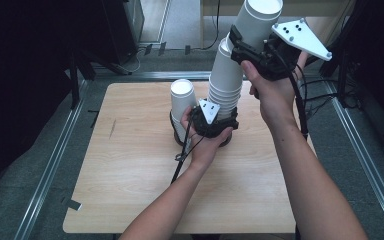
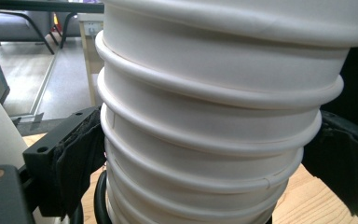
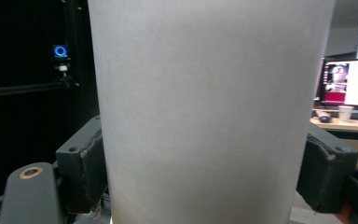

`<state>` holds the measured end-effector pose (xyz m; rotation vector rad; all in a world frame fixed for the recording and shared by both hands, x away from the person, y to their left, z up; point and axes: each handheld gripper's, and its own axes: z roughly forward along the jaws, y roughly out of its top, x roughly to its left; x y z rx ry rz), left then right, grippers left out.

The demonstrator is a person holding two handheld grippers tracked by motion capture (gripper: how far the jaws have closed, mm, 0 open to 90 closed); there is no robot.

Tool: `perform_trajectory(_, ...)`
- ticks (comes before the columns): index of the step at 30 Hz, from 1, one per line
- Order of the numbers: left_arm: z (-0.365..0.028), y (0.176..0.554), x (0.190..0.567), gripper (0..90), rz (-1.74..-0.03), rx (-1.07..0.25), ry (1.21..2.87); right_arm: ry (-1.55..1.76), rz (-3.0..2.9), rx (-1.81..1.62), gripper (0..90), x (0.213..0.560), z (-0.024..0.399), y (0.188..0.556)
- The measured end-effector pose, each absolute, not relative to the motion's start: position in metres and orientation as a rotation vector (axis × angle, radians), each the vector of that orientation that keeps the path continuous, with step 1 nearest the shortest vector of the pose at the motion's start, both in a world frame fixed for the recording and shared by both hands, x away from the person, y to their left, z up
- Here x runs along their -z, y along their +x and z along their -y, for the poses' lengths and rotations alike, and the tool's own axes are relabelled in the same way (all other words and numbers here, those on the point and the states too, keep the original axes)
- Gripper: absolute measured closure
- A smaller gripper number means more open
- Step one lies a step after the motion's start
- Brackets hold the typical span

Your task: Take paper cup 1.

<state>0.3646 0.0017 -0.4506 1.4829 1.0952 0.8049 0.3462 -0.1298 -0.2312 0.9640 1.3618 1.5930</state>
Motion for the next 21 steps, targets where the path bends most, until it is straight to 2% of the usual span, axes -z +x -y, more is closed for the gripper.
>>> perform_trajectory(13,-0.002,0.365,0.451,3.0,-1.093,-0.807,1.488,0.965,-1.321,-1.607,17.1,0.221,0.153,0.335)
perform_trajectory(21,-0.002,0.364,0.45,3.0,-1.097,-0.802,1.493,0.983,-1.311,-1.6,17.3,0.23,0.173,0.328)
